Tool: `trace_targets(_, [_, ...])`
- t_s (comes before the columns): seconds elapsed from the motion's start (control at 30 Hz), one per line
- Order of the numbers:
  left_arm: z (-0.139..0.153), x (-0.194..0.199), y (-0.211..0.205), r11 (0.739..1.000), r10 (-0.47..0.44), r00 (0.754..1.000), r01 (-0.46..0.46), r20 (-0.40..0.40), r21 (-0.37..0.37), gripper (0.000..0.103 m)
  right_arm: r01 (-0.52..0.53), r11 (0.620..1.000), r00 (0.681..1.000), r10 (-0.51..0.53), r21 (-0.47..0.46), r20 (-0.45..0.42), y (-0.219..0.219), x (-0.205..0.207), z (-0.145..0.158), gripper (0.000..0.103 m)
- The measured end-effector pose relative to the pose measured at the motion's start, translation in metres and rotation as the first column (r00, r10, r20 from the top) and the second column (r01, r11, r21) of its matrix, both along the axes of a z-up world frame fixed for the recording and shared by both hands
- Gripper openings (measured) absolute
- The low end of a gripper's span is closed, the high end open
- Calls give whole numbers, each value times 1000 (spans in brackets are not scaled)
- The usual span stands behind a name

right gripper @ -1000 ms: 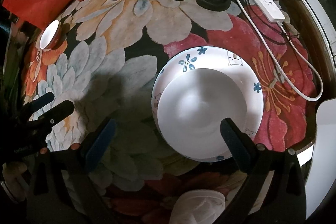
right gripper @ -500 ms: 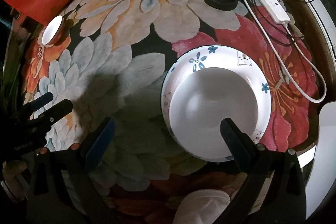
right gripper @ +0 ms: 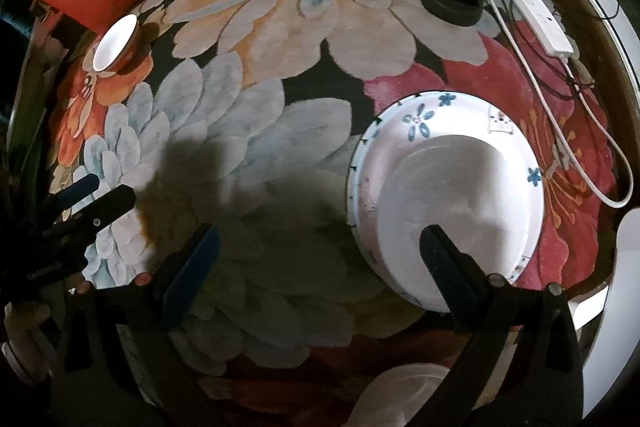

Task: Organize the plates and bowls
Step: 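Move both tools over to the last white bowl, then grip the last white bowl's rim with both tools from opposite sides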

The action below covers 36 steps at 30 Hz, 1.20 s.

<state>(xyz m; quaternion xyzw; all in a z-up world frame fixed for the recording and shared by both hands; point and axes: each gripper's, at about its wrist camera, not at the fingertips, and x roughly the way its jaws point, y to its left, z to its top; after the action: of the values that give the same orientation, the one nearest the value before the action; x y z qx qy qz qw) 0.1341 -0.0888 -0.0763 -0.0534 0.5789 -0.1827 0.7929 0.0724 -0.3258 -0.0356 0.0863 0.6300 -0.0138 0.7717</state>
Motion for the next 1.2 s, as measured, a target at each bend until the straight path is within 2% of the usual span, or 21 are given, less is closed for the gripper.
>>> trace_targets(0.37, [-8, 2, 40, 998, 65, 998, -65, -13, 19, 102, -56, 998, 998, 56, 16, -9, 29, 15, -4, 101])
trace_targets(0.63, [-12, 14, 85, 986, 166, 986, -165, -10, 36, 102, -172, 982, 984, 175, 75, -25, 71, 47, -8, 101])
trace_targets(0.97, [-13, 36, 154, 947, 313, 949, -314, 28, 66, 102, -229, 952, 971, 237, 202, -14, 127, 108, -24, 100])
trace_targets(1.2, [-12, 52, 189, 912, 399, 915, -402, 55, 78, 102, -141, 936, 988, 156, 324, -19, 169, 170, -52, 99])
